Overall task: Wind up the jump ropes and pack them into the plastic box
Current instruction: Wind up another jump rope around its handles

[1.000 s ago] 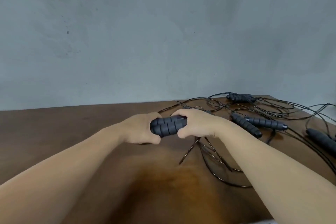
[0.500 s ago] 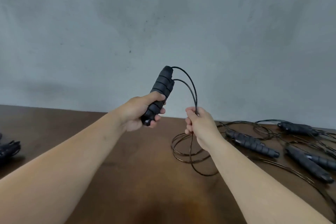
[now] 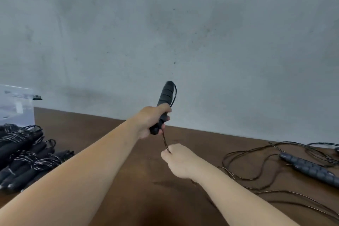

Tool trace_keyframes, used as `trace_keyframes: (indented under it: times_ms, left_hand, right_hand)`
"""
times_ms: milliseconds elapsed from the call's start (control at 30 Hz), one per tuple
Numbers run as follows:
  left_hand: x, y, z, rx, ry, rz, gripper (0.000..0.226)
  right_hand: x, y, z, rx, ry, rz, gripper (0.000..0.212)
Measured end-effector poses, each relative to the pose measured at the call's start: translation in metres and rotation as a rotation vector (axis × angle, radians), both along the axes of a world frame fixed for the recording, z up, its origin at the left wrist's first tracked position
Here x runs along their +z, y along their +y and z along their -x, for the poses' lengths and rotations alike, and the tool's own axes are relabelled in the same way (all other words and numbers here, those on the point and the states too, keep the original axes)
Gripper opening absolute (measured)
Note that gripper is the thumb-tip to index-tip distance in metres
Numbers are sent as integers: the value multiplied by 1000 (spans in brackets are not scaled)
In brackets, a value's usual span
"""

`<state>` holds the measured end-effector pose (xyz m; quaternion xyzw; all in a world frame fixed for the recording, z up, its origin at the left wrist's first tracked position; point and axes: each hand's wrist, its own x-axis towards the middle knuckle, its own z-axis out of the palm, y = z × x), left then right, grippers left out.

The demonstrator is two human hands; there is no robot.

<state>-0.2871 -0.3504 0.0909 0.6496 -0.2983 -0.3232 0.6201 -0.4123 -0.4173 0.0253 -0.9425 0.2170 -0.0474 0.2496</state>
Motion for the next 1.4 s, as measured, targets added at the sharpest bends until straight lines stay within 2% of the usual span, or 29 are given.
trace_keyframes:
  times_ms: [100, 200, 333, 400, 500, 567, 667, 767, 833, 900, 967, 1067, 1200, 1300, 1400]
  left_hand:
    - [-9, 25, -34, -89, -345, -199, 14]
    - [-20, 40, -56, -166, -499, -294, 19]
    - [-32, 52, -74, -353, -846, -522, 30]
    - [-40, 56, -75, -448, -924, -603, 42]
    - [-46, 55, -63, -536, -1076, -614, 39]
    - [-46, 55, -56, -555, -1145, -559, 31]
    - [-37, 61, -58, -575, -1072, -449, 27]
    - [-21, 62, -62, -561, -962, -322, 25]
    - [-12, 58, -62, -548, -804, -226, 25]
    - [-10, 52, -63, -517, -623, -169, 27]
    - [-14, 44, -66, -435, -537, -191, 26]
    - [-21, 28, -74, -268, -531, -256, 24]
    - [-25, 12, -92, -51, -808, -473, 34]
    - [-38, 7, -102, 8, -939, -640, 41]
    - [-51, -1, -102, -8, -1166, -729, 39]
  right_hand:
    - [8, 1, -6, 37, -7, 8, 31]
    - [23, 4, -11, 82, -2, 108, 26]
    - [56, 10, -17, 61, 62, 326, 20]
    - [77, 13, -24, 84, 44, 396, 15]
    - [93, 10, -47, 138, 70, 312, 9]
    - [94, 1, -59, 165, 95, 161, 13]
    - [82, -22, -67, 176, 43, -209, 11]
    - [53, -47, -75, 162, -176, -741, 3]
    - [31, -52, -81, 142, -360, -1129, 21]
    - [14, -45, -88, 113, -473, -1314, 32]
    - [4, -33, -95, 18, -572, -1375, 33]
    - [-4, -23, -101, -130, -558, -1177, 27]
    - [-16, -19, -102, -227, -246, -746, 33]
    - [-9, -20, -99, -133, -111, -343, 33]
    - [3, -27, -99, 13, 88, 50, 25]
